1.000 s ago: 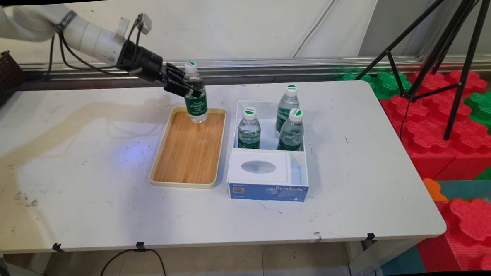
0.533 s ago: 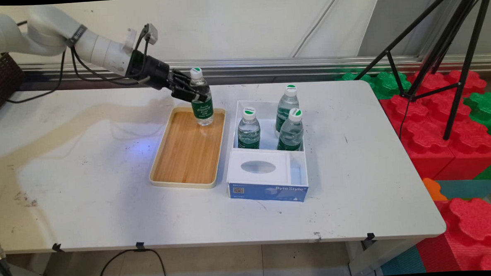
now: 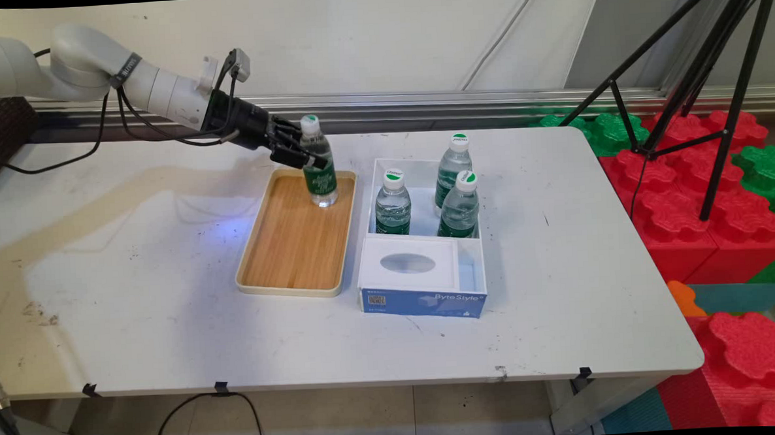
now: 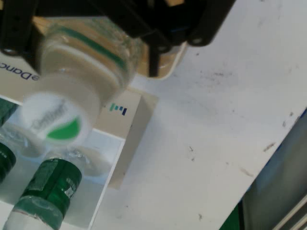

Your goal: Place the picked object on the tray

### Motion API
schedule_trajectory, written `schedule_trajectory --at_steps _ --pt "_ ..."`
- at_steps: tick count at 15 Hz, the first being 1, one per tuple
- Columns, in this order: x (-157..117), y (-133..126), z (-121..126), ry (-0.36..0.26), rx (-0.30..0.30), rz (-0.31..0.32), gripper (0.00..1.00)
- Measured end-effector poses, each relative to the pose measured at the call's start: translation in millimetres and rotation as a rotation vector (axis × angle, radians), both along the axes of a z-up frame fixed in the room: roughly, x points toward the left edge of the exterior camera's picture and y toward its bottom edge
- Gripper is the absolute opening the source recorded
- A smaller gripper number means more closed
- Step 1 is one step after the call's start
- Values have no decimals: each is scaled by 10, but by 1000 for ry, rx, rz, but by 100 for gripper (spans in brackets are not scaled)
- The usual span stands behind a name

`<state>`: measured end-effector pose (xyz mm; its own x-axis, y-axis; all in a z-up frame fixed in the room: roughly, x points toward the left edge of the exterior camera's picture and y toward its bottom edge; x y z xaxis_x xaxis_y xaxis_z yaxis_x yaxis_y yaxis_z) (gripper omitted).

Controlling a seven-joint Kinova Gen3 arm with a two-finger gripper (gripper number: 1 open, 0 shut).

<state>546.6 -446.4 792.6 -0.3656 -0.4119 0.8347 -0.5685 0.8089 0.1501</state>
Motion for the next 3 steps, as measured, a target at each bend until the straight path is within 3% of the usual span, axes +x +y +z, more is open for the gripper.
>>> schedule_trajectory --at_steps 3 --pt "11 30 -26 -1 -5 -6 100"
